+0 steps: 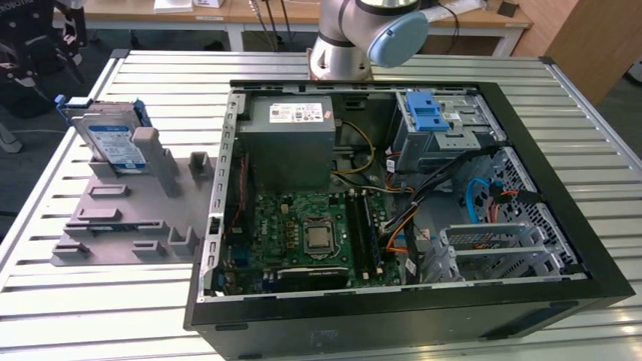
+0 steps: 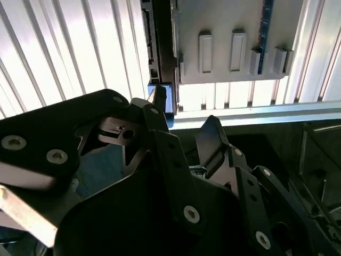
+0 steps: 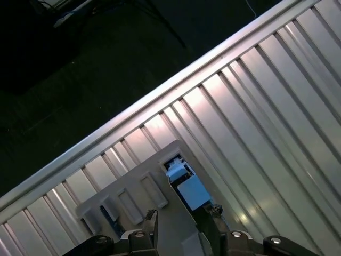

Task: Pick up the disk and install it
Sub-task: 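Pick up the disk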

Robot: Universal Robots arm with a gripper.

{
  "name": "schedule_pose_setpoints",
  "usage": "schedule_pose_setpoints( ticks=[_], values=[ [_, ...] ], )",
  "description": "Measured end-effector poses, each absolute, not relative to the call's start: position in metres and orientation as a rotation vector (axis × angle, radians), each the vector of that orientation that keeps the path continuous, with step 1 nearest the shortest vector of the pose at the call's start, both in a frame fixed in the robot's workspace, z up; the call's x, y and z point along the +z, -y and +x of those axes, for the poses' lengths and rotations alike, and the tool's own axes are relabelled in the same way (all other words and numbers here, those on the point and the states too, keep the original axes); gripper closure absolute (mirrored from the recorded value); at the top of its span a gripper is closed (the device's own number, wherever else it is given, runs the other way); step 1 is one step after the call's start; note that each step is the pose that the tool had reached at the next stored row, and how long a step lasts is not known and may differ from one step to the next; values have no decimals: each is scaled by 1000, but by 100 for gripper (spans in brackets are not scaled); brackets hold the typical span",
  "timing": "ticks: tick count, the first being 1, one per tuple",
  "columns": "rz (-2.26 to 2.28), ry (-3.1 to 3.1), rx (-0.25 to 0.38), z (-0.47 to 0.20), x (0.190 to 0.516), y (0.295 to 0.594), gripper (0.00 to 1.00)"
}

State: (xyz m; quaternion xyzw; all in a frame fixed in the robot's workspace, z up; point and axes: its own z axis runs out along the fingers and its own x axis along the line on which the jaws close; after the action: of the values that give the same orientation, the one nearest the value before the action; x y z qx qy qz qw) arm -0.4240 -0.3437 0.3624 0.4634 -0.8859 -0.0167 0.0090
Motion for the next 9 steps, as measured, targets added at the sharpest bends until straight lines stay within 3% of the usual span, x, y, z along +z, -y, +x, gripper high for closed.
schedule_pose_setpoints(
  ticks=[5,6,9],
  values=[
    [1567,2705,-47,-424,360,344,49],
    [1589,2694,-46,-424,360,344,43],
    [1679,2645,-40,-424,357,344,43]
  ],
)
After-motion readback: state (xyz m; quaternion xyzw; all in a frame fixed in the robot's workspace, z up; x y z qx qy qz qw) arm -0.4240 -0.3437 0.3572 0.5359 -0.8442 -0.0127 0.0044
